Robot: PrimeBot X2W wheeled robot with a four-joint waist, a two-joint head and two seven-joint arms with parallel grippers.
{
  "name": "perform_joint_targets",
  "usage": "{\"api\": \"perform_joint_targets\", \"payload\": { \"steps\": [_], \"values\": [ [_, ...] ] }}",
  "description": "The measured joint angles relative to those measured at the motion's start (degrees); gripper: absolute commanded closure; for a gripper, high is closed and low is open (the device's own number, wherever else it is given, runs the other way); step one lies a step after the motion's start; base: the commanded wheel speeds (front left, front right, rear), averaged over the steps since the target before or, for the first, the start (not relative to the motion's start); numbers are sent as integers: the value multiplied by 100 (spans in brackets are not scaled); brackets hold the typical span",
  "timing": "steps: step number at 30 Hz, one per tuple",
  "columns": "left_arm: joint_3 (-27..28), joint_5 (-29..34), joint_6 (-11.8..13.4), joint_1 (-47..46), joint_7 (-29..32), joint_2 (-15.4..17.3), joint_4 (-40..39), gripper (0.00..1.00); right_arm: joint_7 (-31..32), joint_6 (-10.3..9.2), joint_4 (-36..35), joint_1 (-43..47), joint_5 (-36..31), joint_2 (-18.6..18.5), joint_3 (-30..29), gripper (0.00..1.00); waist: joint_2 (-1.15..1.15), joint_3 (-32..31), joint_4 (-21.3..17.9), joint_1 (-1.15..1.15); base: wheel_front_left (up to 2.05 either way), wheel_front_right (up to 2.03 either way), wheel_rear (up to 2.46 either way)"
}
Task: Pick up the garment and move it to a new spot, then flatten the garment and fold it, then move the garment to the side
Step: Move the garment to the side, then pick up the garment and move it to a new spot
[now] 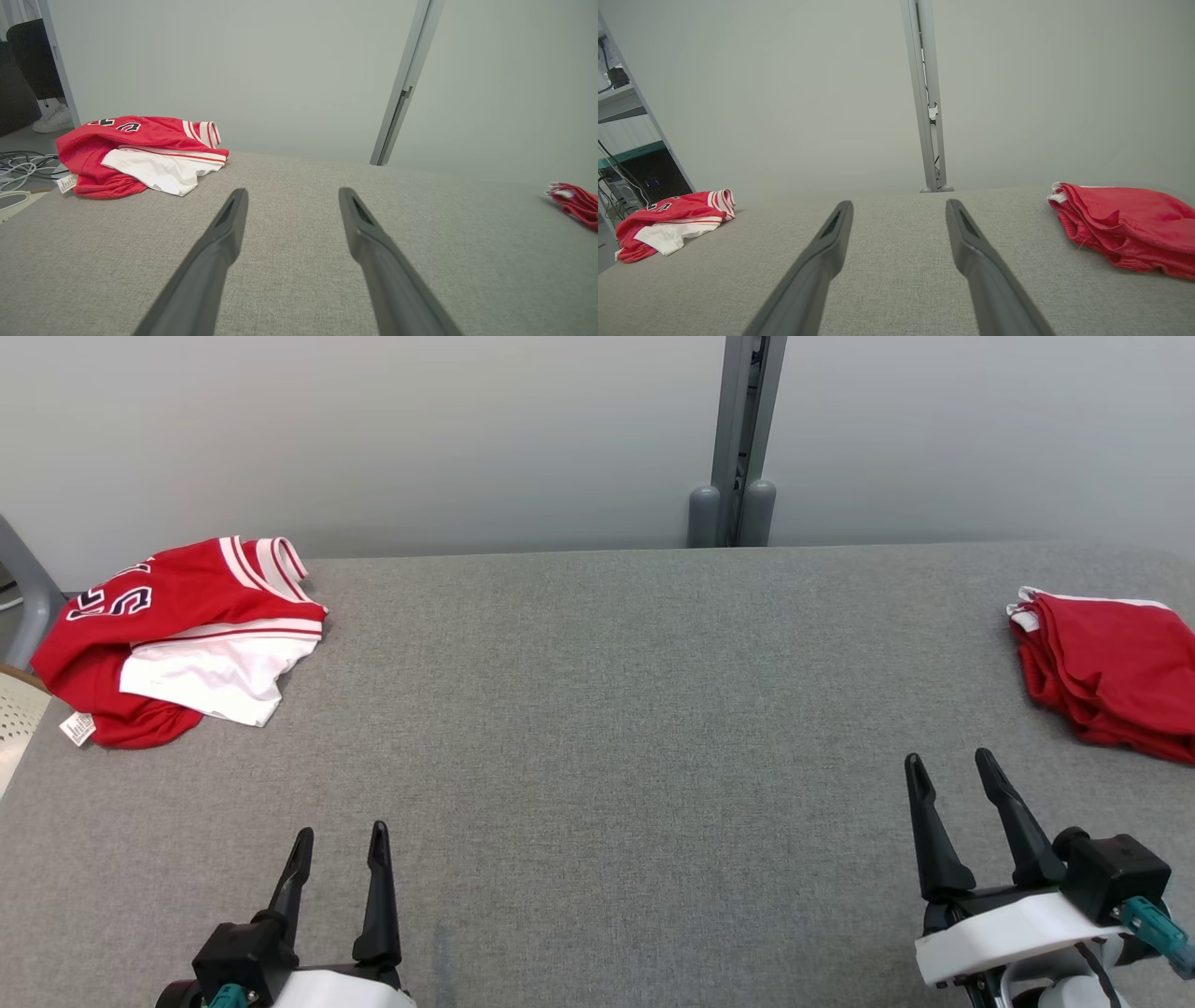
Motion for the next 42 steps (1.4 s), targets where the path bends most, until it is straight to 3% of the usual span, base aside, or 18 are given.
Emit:
{"api": "perform_joint_targets", "payload": {
  "steps": [12,20,28,37,42],
  "values": [
    [-34,0,0,0,0,-11,-3,0,53,0,-57,25,-30,0,-15,0,0,44,56,0,0,0,0],
    [-64,2,0,-30,0,-22,-22,0,68,0,-82,71,-105,-1,-87,0,0,48,361,0,0,0,0],
    [-85,40,-2,-88,-9,-10,-48,0,110,0,-143,121,-110,-1,-66,0,0,13,1085,0,0,0,0],
    [-87,37,-9,-86,-9,54,-33,0,125,0,-180,196,-89,-2,11,0,0,-64,2290,0,0,0,0],
    [193,-26,130,57,-9,52,-318,0,229,0,-165,-103,-88,8,427,0,0,-11,2797,0,0,0,0]
  ]
}}
